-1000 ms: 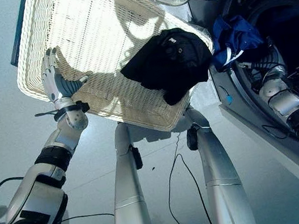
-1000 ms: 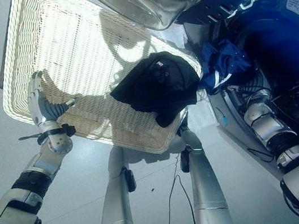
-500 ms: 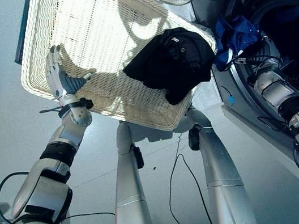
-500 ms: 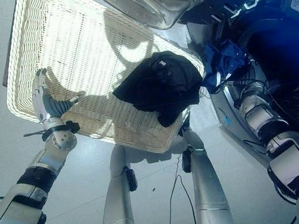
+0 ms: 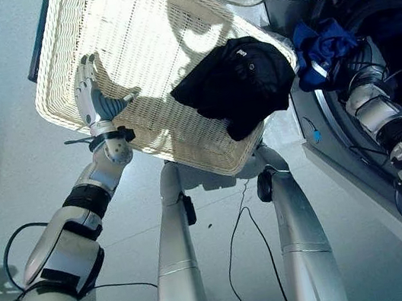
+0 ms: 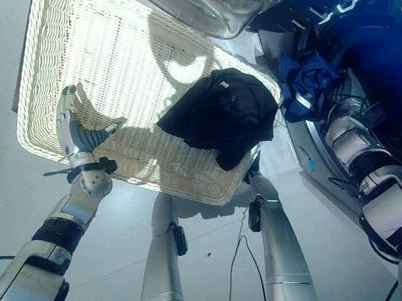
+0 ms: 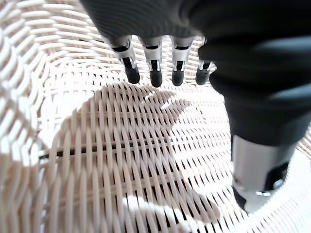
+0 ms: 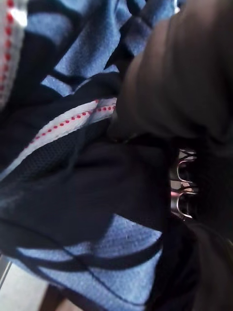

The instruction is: Put the clothes into the washing machine.

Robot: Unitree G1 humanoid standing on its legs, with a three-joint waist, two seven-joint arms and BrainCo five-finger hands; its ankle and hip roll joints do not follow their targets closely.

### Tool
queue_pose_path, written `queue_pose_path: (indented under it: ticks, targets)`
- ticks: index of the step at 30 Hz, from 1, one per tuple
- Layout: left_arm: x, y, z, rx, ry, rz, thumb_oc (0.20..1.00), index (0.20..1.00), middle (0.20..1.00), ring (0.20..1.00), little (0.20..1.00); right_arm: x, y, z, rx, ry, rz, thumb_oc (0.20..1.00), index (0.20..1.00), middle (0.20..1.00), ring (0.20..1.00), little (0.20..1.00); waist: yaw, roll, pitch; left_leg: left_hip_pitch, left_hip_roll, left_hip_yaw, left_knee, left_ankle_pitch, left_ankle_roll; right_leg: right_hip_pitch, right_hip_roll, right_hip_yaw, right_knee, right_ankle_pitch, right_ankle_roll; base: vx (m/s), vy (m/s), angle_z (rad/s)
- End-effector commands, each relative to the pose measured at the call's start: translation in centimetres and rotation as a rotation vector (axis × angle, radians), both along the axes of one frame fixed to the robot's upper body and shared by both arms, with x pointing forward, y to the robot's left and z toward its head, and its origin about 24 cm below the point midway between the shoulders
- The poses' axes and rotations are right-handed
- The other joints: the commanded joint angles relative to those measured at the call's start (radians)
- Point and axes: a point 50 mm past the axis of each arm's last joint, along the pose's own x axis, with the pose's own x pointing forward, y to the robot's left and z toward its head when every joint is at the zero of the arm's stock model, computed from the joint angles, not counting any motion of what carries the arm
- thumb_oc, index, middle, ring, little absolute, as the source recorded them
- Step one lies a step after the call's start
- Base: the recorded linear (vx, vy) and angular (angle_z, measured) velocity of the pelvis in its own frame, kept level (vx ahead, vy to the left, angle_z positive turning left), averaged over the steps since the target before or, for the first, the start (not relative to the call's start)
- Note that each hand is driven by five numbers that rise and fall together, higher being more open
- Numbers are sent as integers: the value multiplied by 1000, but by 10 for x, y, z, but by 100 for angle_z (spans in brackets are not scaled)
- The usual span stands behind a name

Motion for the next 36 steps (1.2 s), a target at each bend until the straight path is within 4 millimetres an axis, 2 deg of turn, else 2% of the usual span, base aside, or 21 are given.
queue_pose_path:
  ticks: [1,6,9,12,14,17,18,19,20,22,23,24,25,26,28,30,34,36]
  targets:
    - [-1,-7,9,-33,-64,-18,1000,1000,1000,1000,1000,1,5,9,-29,-28,35,200,200,200,200,200,-6,47,-16,-36,-16,38,111,-76,-23,75,41,-37,-257,211,109,0,0,0]
    - [-2,-9,6,-32,-66,-23,1000,1000,1000,1000,1000,1,6,5,28,-39,52,200,200,200,200,200,-7,48,-16,-42,-16,38,111,-76,-23,69,40,-36,-262,215,109,0,0,0]
    - [-3,-9,5,-36,-65,-22,1000,1000,1000,1000,1000,1,5,-2,153,-54,66,200,200,200,200,200,-9,48,-16,-41,-14,39,111,-76,-24,68,42,-34,-261,213,108,0,0,0]
    - [-3,-7,3,-39,-63,-21,1000,1000,1000,1000,1000,-4,-7,-12,446,-125,37,200,200,200,200,200,-10,50,-16,-40,-12,41,117,-80,-28,68,45,-31,-258,210,105,0,0,0]
    - [-5,-1,1,-45,-59,-16,1000,1000,1000,1000,1000,-12,-25,-17,615,-195,-35,200,200,200,200,200,-10,49,-16,-33,-8,42,121,-82,-30,74,47,-29,-254,207,104,2,20,0]
    - [-10,10,-5,-46,-60,2,1000,1000,1000,1000,1000,-38,-66,-23,854,-397,-200,200,200,200,200,200,-16,38,-16,-31,-2,38,128,-89,-32,82,53,-26,-253,207,105,2,12,0]
    - [-14,14,-10,-40,-62,10,1000,1000,1000,1000,1000,-54,-87,-26,962,-517,-287,200,200,200,200,200,-18,27,-16,-28,0,34,128,-95,-31,90,56,-27,-259,210,107,9,-33,1]
    - [-16,16,-12,-38,-63,15,1000,1000,1000,1000,1000,-62,-95,-27,988,-564,-319,200,200,200,200,200,-21,23,-16,-29,0,32,129,-96,-30,90,57,-27,-259,211,108,12,-72,2]
    - [-21,20,-16,-26,-65,21,1000,1000,1000,1000,1000,-83,-116,-32,1072,-702,-424,200,200,200,200,200,-25,10,-16,-27,3,27,131,-102,-29,97,60,-29,-264,215,110,19,-75,2]
    - [-25,23,-20,-16,-67,25,1000,1000,1000,1000,1000,-100,-129,-35,1111,-798,-514,200,200,200,200,200,-29,0,-16,-25,4,23,130,-105,-29,101,63,-29,-267,218,111,7,-84,3]
    - [-30,25,-24,1,-74,28,1000,1000,1000,1000,1000,-129,-152,-34,1180,-973,-628,200,200,200,200,200,-35,-16,-16,-20,5,19,123,-108,-26,111,66,-33,-277,223,114,-12,-87,2]
    - [-32,28,-26,5,-79,33,1000,1000,1000,1000,1000,-144,-163,-33,1188,-1064,-681,200,200,200,200,200,-42,-23,-16,-21,8,19,121,-109,-26,112,68,-34,-278,225,116,-7,-87,-1]
    - [-33,30,-25,7,-80,37,1000,1000,1000,1000,1000,-151,-167,-32,1194,-1091,-694,200,200,200,200,200,-46,-27,-16,-21,8,18,120,-109,-27,113,69,-33,-280,226,117,-10,-46,-3]
    - [-35,33,-23,14,-83,43,1000,1000,1000,1000,1000,-169,-177,-32,1187,-1182,-748,200,200,200,200,200,-51,-38,-16,-18,10,17,118,-112,-27,116,70,-33,-285,230,119,-6,-34,-2]
    - [-35,37,-23,16,-83,50,1000,1000,1000,1000,1000,-180,-183,-28,1176,-1242,-780,200,200,200,200,200,-56,-45,-16,-16,10,14,117,-114,-26,118,70,-34,-290,232,121,-2,-16,0]
    - [-36,47,-16,22,-78,64,1000,1000,1000,1000,1000,-210,-198,-20,1118,-1350,-841,200,200,200,200,200,-66,-61,-16,-5,13,12,111,-117,-26,131,74,-34,-296,231,124,0,0,0]
    - [-35,53,-10,30,-78,55,1000,1000,1000,1000,1000,-220,-205,-2,1034,-1363,-825,200,200,200,200,200,-67,-67,-16,11,13,9,108,-121,-27,147,73,-36,-302,230,123,0,0,0]
    - [-32,52,-5,29,-77,45,1000,1000,1000,1000,1000,-214,-205,6,1011,-1319,-769,200,200,200,200,200,-63,-65,-16,18,13,10,106,-121,-27,154,71,-38,-305,230,123,0,0,0]
